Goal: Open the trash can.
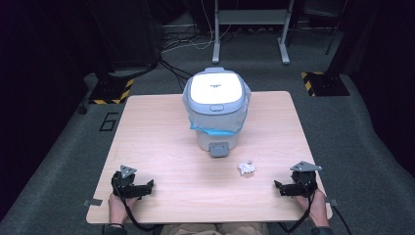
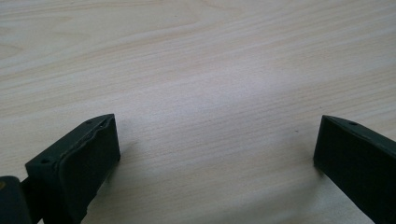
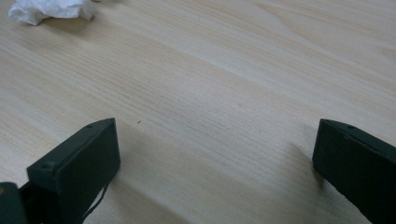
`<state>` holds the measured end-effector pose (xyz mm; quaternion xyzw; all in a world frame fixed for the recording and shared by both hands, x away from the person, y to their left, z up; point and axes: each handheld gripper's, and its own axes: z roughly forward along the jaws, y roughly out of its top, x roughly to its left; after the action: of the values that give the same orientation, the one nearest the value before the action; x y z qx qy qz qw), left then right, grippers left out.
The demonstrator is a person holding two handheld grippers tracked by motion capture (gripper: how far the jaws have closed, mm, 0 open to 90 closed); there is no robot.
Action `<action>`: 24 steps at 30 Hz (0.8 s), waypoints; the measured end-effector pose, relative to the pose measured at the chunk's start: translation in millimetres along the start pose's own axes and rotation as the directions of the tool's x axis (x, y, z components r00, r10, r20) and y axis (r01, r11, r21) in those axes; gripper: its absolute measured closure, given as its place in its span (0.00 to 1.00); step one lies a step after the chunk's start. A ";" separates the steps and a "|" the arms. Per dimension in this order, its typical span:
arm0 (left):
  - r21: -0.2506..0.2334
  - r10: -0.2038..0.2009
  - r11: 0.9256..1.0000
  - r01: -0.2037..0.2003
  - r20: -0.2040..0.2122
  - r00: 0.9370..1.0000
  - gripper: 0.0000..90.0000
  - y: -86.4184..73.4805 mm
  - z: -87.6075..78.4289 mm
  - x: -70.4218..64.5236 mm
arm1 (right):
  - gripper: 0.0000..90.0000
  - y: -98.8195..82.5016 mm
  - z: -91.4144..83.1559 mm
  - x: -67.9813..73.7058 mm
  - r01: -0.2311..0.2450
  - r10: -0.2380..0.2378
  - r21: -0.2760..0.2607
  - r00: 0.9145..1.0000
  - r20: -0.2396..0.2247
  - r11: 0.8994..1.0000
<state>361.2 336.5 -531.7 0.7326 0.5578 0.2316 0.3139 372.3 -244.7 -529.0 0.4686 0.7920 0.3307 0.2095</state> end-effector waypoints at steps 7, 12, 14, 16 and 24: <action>-0.006 0.043 0.999 -0.043 0.059 0.997 0.00 8.2 -7.2 -9.1 | 0.12 -1.6 -3.8 4.6 0.060 -0.059 -0.052 0.998 0.034 0.997; -0.006 0.063 0.998 -0.063 0.077 0.995 0.00 14.4 -11.3 -13.7 | 0.12 -0.8 -2.9 2.4 0.047 -0.046 -0.046 0.999 0.028 0.998; -0.008 0.064 0.998 -0.064 0.079 0.995 0.00 16.7 -13.3 -14.6 | 0.11 -0.9 -2.8 2.9 0.048 -0.046 -0.049 0.998 0.033 0.998; -0.001 0.073 0.997 -0.074 0.083 0.994 0.00 19.3 -15.8 -14.7 | 0.10 -0.9 -3.1 2.8 0.054 -0.052 -0.047 0.998 0.035 0.997; -0.014 0.093 0.996 -0.092 0.101 0.991 0.00 28.8 -18.2 -21.1 | 0.11 -3.8 -8.2 4.1 0.066 -0.064 -0.110 0.998 0.024 0.992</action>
<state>362.3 314.6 -498.2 0.7669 0.5056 0.2112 0.3341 362.8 -245.0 -526.1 0.4337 0.7849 0.3623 0.2541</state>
